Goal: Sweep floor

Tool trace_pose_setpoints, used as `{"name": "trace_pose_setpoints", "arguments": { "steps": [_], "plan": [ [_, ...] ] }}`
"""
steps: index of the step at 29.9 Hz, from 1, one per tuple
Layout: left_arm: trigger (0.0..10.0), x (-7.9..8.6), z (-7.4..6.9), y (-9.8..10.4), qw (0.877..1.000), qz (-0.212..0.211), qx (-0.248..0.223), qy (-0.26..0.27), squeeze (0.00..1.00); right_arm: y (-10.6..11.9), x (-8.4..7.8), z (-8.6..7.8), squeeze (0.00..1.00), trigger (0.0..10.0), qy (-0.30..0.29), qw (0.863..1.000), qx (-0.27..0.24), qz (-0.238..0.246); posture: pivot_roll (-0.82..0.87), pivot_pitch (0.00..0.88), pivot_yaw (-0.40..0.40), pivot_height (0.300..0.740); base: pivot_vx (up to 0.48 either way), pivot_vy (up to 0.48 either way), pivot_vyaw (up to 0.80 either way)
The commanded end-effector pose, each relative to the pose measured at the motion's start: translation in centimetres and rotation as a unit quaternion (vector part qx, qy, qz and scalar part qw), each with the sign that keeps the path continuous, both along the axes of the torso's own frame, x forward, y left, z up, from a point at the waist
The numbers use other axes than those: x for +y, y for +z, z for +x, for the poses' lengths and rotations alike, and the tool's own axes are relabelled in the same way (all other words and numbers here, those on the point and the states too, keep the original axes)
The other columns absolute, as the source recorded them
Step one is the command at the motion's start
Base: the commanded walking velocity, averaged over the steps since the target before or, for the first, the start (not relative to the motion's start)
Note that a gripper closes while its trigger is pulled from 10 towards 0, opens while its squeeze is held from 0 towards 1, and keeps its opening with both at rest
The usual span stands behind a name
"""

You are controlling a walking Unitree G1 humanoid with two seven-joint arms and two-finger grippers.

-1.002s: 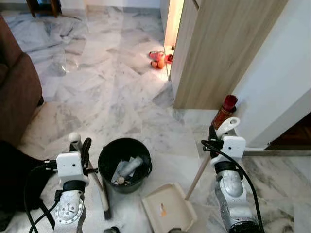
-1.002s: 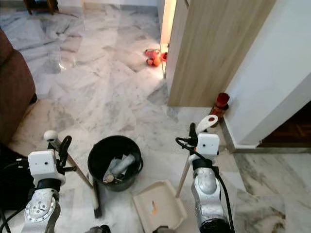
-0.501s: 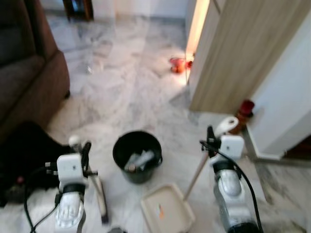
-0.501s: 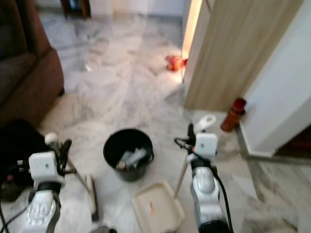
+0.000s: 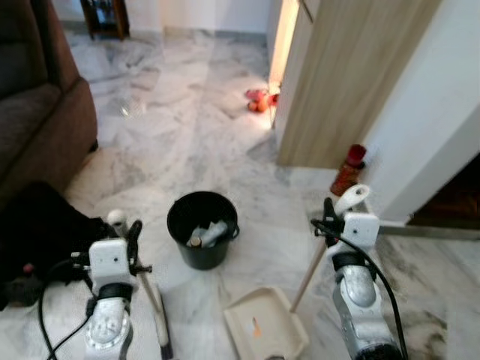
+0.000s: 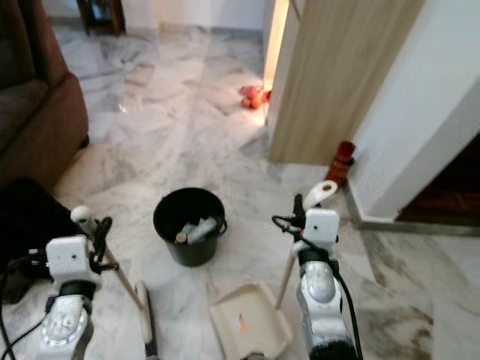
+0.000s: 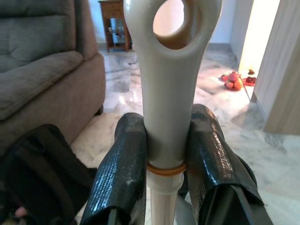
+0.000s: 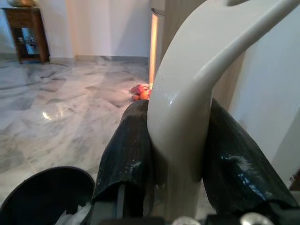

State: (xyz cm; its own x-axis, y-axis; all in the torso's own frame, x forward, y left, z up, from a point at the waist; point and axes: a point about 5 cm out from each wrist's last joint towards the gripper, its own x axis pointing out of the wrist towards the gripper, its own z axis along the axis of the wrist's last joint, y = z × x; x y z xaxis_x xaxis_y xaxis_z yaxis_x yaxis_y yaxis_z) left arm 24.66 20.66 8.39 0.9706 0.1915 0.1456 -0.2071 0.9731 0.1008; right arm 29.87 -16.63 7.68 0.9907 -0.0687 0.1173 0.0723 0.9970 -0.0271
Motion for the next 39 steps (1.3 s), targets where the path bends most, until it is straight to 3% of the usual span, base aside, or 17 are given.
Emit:
{"name": "trace_pose_setpoints", "arguments": {
  "steps": [1,5,39],
  "plan": [
    [10.0,-0.16,-0.08,0.23,1.000,0.003,-0.011,0.002,0.00,0.38,-0.13,0.19,0.00,10.0,-0.002,1.000,-0.009,0.004,0.00,0.098,-0.063,0.740,0.000,0.000,0.00],
    [10.0,-0.01,0.01,0.22,1.000,0.007,-0.008,0.003,0.00,0.21,-0.03,0.30,0.00,10.0,-0.003,1.000,0.001,0.007,0.00,0.100,-0.061,0.740,0.000,0.000,-0.10],
    [10.0,-0.46,0.66,0.36,1.000,0.004,-0.006,-0.017,0.00,0.11,-0.24,0.28,0.00,10.0,-0.015,1.000,0.004,0.012,-0.01,0.129,-0.055,0.740,0.000,0.000,-0.80]
  ]
}}
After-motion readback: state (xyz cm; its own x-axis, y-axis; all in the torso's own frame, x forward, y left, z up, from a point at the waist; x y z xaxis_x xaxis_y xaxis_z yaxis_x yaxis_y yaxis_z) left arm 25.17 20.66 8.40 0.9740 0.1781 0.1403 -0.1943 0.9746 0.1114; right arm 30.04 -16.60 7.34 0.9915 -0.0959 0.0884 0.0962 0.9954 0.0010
